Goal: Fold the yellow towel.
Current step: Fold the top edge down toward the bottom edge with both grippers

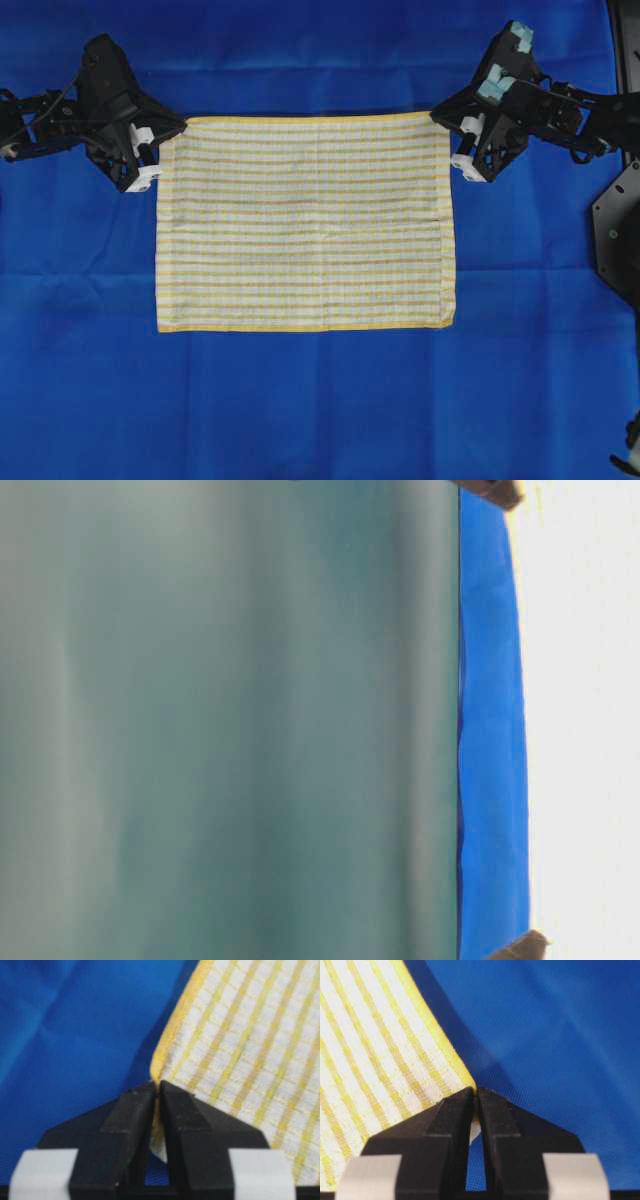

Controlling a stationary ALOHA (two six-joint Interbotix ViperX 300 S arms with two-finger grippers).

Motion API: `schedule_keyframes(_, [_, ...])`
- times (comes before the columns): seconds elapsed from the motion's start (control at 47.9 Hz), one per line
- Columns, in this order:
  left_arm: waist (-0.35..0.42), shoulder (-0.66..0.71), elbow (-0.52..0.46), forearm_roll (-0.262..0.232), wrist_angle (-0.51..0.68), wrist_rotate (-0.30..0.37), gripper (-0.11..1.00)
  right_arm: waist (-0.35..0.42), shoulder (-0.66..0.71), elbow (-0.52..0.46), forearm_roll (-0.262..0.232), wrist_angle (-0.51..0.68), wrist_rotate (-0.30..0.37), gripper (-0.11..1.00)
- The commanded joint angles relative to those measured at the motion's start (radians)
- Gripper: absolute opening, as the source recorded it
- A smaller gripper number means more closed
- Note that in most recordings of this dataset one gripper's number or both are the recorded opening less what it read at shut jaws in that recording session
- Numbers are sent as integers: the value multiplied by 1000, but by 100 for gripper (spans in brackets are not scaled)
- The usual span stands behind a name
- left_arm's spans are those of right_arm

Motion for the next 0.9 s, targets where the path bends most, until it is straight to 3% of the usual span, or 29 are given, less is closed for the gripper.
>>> schedule_keyframes(0.0, [2, -64, -14, 0, 26, 8, 3, -6, -46, -14, 3, 9, -5, 4])
schedule_keyframes(0.522, [-31, -137, -2, 2, 71, 6, 3, 6, -91, 0, 6, 34, 12, 4])
schedule_keyframes(0.648, [-84, -163, 8, 0, 86, 5, 3, 49, -133, 25, 9, 44, 41, 4])
schedule_keyframes(0.877, [-222, -225, 41, -5, 91, -38, 3, 198, -244, 92, 11, 58, 130, 4])
